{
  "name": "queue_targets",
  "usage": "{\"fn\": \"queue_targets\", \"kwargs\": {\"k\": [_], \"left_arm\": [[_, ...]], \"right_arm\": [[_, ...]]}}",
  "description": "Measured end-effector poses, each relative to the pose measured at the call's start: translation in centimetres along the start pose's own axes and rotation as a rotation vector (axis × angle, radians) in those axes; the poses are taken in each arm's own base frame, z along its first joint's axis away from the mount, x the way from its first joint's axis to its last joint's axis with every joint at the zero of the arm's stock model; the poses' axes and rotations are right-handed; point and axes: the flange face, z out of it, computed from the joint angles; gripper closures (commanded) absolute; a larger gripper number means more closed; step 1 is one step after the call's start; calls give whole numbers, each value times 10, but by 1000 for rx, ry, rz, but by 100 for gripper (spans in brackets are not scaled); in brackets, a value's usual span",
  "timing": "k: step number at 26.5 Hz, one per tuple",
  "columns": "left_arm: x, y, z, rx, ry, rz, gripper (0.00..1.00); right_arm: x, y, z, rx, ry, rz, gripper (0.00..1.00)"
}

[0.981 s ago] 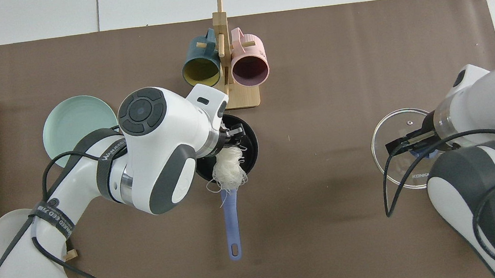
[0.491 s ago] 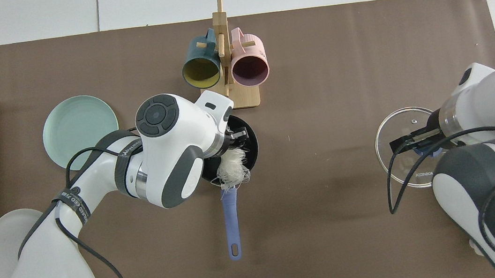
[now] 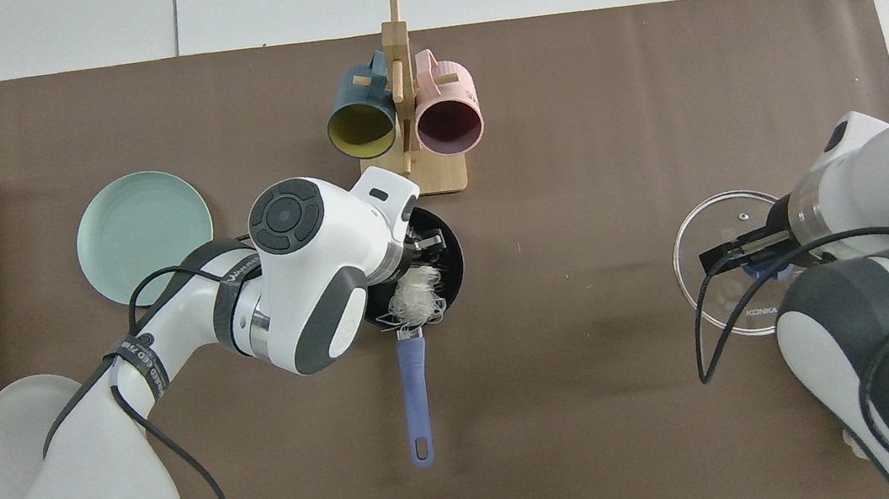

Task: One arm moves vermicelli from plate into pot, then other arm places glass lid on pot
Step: 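Lower the vermicelli into the black pot and open the left gripper, then withdraw the left gripper while the right gripper lifts the glass lid, then carry the glass lid with the right gripper over the pot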

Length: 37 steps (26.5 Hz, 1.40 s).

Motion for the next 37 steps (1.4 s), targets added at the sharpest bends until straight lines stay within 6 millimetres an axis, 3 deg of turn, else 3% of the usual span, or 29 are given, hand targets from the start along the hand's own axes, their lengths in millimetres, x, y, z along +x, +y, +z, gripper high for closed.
{"fn": "queue_targets", "kwargs": {"k": [4, 8, 13, 17, 19, 22, 25, 30, 33, 37], "left_arm": [[7, -5, -6, 0, 14, -7, 0], [19, -10, -26, 11, 14, -21, 0], [36, -18, -85, 62, -18, -46, 0], [35, -29, -142, 114, -10, -69, 0], [32, -39, -170, 142, 14, -81, 0], [26, -58, -211, 187, 43, -43, 0], [20, -91, -255, 232, 52, 6, 0], [10, -157, -323, 259, 62, 59, 0], [7, -188, -345, 267, 54, 96, 0], [10, -221, -355, 271, 39, 152, 0]], "right_arm": [[0, -1, 0, 0, 1, -2, 98], [0, -1, 0, 0, 1, -2, 98], [0, -1, 0, 0, 3, -2, 99], [3, -7, -2, 0, 25, -12, 99], [5, -19, -3, 10, 35, -24, 99], [8, -50, -4, 25, 50, -21, 100], [9, -90, -3, 24, 64, 1, 100], [6, -177, 2, 27, 69, 66, 100], [10, -223, 2, 40, 71, 107, 100], [20, -270, 9, 61, 59, 143, 100]]}}
